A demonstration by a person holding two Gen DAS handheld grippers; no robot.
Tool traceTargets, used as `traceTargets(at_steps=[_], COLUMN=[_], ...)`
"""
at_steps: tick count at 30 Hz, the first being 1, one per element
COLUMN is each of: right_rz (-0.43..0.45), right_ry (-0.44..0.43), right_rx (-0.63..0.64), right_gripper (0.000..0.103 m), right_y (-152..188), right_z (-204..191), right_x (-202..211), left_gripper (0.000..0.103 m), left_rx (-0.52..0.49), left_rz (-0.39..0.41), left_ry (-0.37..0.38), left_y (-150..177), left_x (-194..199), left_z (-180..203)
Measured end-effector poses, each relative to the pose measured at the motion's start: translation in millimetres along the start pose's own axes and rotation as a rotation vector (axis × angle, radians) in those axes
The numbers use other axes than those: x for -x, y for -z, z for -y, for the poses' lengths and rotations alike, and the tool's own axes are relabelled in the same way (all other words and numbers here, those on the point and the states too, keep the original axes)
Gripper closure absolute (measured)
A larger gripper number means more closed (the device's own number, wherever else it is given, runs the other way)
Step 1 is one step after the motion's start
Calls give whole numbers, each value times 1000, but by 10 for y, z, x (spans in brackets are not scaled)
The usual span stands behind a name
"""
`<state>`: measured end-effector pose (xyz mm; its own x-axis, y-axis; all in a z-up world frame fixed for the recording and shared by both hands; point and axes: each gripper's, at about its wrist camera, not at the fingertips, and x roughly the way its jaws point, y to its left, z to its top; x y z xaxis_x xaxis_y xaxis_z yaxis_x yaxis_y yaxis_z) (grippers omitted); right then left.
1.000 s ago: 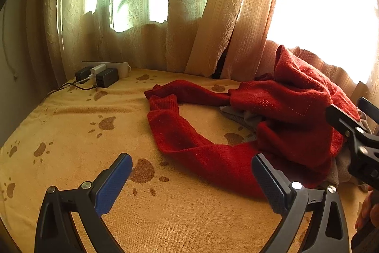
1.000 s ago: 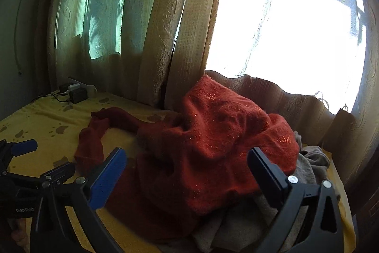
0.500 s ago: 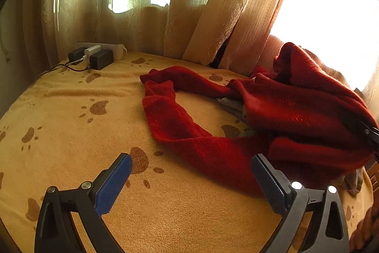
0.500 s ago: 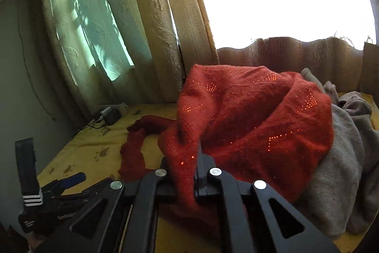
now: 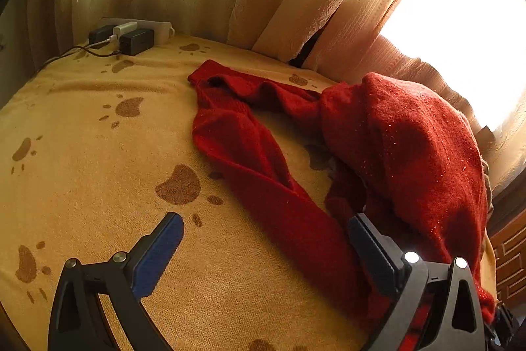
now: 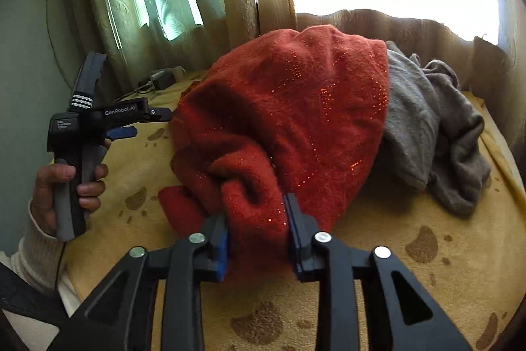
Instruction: Fold clothes
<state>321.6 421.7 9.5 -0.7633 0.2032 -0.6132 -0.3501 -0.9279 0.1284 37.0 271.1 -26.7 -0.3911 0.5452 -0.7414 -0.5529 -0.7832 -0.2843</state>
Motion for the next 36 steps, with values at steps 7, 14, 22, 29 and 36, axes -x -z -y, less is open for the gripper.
traceTargets(at_steps=[7, 14, 22, 29, 36], right_rz=[241, 3, -96, 127, 163], right_ry=[182, 214, 261, 357, 428], right_rx=[178, 455, 212, 109, -1], right_gripper=[0, 2, 86, 87, 87], right_y=[-688, -1206, -1267, -1292, -962], right_z=[-465, -987, -238, 114, 563], right_x=[134, -1148, -1445, -421, 40], left_gripper=[1, 1, 1, 1, 1], left_rx=[37, 15, 42, -53, -147], left_rz=[-4, -5, 15, -28, -138], left_ry=[8, -83, -49, 337, 584], left_y=[16, 14, -20, 143, 394], left_x=[1, -52, -28, -40, -98], left_z=[-91, -84, -167, 180, 552])
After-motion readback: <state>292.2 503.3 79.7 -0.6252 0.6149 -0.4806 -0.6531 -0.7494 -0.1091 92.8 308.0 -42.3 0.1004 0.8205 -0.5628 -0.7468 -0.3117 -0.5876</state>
